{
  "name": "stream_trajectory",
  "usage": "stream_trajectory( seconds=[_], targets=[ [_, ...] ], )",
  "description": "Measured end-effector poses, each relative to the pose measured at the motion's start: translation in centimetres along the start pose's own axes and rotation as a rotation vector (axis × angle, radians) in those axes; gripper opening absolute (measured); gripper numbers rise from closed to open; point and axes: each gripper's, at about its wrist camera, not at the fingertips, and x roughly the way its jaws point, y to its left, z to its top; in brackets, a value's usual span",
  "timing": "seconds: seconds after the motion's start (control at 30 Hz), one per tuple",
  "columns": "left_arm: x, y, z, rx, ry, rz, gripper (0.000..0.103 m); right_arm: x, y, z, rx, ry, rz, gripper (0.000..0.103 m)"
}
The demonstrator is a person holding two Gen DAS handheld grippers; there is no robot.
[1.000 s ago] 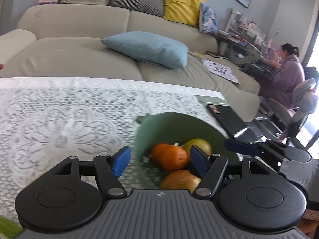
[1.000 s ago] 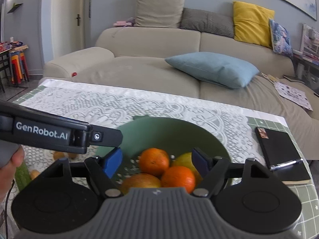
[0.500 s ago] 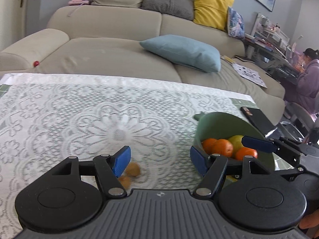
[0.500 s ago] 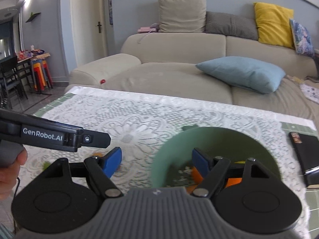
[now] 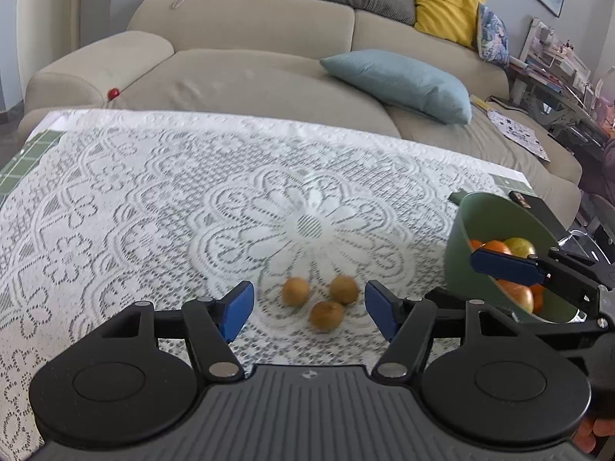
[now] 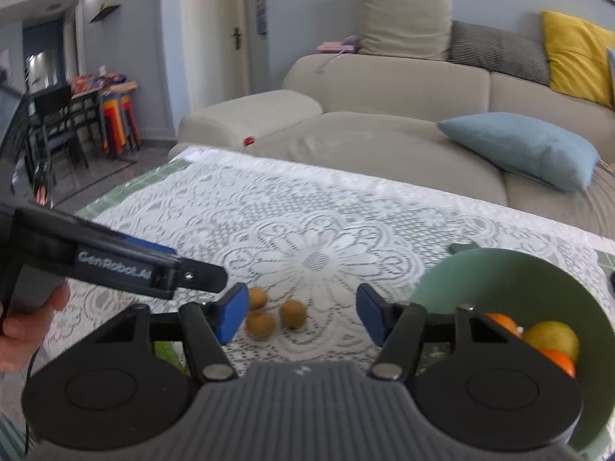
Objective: Organize fruits
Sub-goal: 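Grasp a brown kiwi with left tool while right tool grasps another kiwi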
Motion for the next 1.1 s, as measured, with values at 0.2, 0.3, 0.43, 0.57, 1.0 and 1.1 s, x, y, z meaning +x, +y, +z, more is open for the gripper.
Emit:
stream_trajectory(
  seconds=[0.2,0.3,0.43,0.57,1.0,1.1],
  targets=[
    [1.2,1.5,-0.4,-0.04,0.024,-0.028,0.063,3.1,1.5,-0.4,-0.052,0.066,-0.002,0.043],
    [2.0,1.6,-0.5,-0.034,0.033,-0.044,0.055,4.5,1.8,-0.6,-0.061,0.094,0.005,0.033],
    [3.6,1.9,-0.7,-0.035,0.059,-0.044,0.043,6.1,1.9,-1.0,-0.075,0.112,-0.01,0.026],
    [5.1,2.4,-0.6,-0.064,0.076,-0.051,0.039,7.4,1.0,-1.1,-0.032,0.125,-0.02,0.023],
    [7.7,3.0,0.0,-0.164,0.099,-0.093,0.037,9.9,-1.1,-0.9,0.149,0.147,0.054,0.023],
    [7.9,3.2,0.1,-0.173,0.102,-0.088,0.034,10.3,-1.0,-0.9,0.147,0.15,0.051,0.023]
  ],
)
